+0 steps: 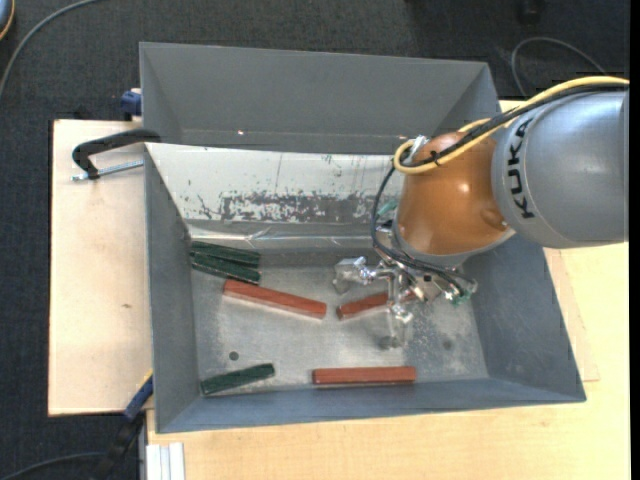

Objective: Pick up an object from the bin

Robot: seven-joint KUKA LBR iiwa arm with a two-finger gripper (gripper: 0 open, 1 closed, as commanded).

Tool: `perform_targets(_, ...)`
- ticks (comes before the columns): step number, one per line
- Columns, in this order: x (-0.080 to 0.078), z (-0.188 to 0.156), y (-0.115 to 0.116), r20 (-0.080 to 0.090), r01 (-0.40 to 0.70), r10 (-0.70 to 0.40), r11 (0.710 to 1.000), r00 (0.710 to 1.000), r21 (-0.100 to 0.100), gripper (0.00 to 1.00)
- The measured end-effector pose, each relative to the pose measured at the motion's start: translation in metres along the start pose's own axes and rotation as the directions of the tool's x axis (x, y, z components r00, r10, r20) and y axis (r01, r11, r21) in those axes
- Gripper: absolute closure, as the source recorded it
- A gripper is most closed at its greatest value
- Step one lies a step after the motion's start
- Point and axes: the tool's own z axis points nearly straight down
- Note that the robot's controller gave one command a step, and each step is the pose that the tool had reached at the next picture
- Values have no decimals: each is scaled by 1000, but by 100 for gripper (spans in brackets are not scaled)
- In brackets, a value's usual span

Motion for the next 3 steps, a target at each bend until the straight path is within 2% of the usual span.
perform_targets(1, -1, -1, 1, 2, -1, 1, 1000, 1000, 1, 0)
perform_targets(2, -1, -1, 0, 2, -2, 2, 1000, 1000, 1, 100)
perform_targets(3, -3, -10, 0, 6, -3, 3, 1000, 1000, 4, 100)
